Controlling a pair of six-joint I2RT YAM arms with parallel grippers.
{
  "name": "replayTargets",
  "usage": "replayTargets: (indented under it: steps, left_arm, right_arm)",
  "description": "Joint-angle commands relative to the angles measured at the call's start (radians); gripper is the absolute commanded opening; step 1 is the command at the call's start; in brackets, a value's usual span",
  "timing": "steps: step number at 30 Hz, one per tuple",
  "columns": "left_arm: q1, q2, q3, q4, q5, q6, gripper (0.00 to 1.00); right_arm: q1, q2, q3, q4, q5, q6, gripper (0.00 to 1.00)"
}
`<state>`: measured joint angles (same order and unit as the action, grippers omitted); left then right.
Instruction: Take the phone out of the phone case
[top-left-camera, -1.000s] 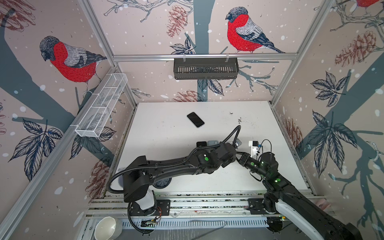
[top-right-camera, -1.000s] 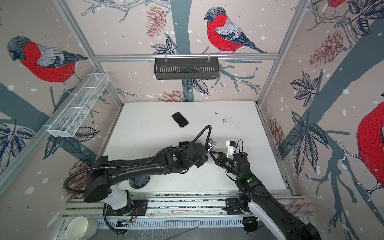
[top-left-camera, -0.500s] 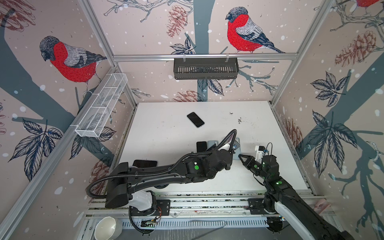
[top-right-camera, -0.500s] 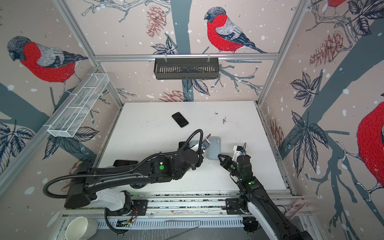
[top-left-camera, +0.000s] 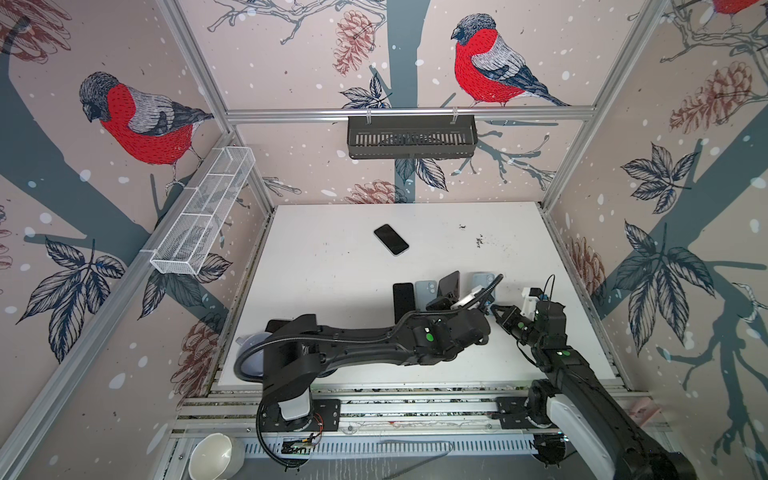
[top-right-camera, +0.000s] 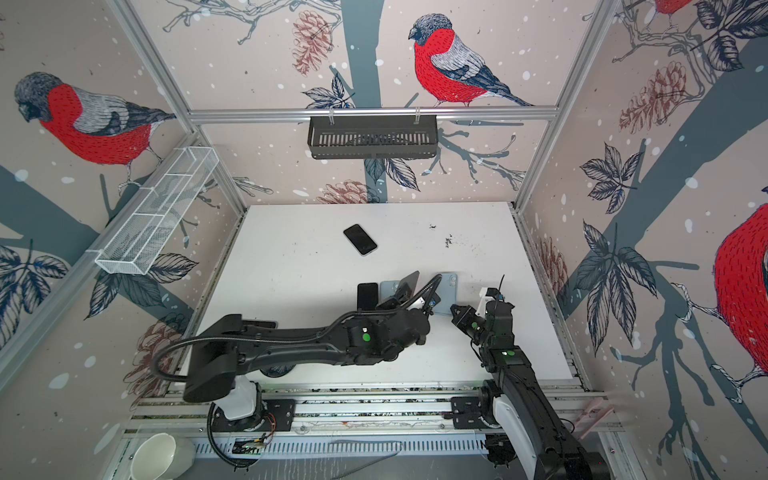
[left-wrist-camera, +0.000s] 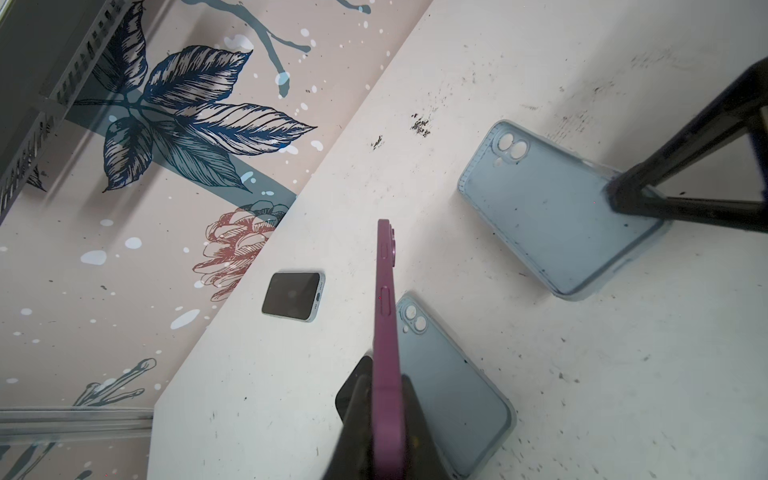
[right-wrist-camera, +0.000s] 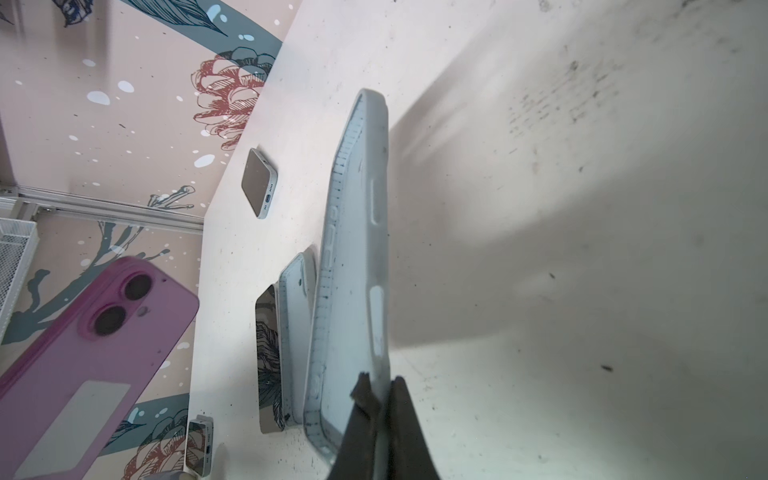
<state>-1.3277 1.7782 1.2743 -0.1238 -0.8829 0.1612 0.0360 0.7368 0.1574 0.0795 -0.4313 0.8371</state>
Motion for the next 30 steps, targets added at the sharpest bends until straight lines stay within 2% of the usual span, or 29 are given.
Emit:
replayTargets:
  steps: [1,6,11,30]
  left_arm:
    - [-0.004,0.1,0.078,0.013,-0.102,0.048,0.0]
    - [-0.002,0.232,0.173,-0.019,-0.114,0.08,0.0]
    - [0.002,0.309,0.194,-0.02,-0.116,0.119,0.0]
    - [0.016,0.477,0.25,-0.024,-0.112,0.194,0.03]
  right_arm:
    - [-0.025,0.024,0.005,0.002,-0.073,-0.042,0.0]
    - [-0.069,0.032,-0.004,0.005,-0.11,-0.053,0.0]
    - [-0.116,0.032,-0.004,-0.01,-0.141,-0.073,0.0]
    - [-0.195,0.084,0.007,-0.056,-0.208,-0.158,0.01]
